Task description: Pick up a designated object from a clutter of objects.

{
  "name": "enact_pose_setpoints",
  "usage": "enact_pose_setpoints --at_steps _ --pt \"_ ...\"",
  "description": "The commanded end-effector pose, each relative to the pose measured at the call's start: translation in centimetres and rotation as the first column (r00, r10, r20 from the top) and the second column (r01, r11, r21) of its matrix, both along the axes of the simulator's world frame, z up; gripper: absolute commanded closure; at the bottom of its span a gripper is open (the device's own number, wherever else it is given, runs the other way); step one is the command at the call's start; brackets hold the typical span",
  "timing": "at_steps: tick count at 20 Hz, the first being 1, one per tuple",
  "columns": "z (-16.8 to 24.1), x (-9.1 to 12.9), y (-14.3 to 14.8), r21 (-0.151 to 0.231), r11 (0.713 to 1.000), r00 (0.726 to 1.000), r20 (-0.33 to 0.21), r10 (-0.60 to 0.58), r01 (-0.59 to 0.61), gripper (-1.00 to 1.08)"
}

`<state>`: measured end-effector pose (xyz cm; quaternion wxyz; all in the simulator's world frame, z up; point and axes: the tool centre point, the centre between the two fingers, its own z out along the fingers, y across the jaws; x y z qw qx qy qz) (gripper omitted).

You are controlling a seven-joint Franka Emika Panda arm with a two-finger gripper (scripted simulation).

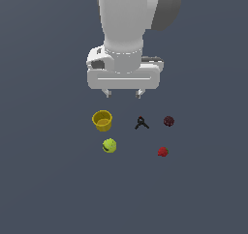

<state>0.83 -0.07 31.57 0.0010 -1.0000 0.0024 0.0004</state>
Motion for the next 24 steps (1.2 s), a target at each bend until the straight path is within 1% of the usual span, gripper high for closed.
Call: enact_pose_setpoints --at_steps 1,4,9,14,19,24 --pt "0.0 0.0 0.0 0.0 1.0 1.0 0.0 0.0 0.0 -0.92" --pt "0.2 0.2 0.6 -0.002 1.0 1.0 0.008 0.006 -0.006 -0.92" --pt "0.9 0.7 2.6 -0.007 1.0 0.999 0.037 0.028 -0.028 -0.92" --pt "0.8 0.7 2.6 -0.007 1.0 0.999 0.036 0.028 -0.028 -0.92" --pt "-0.6 0.7 3.0 -0.009 1.0 0.999 0.035 0.03 -0.029 -0.92" --pt "-3.4 0.5 3.7 -0.011 0.999 0.999 0.032 0.032 -0.031 -0.92"
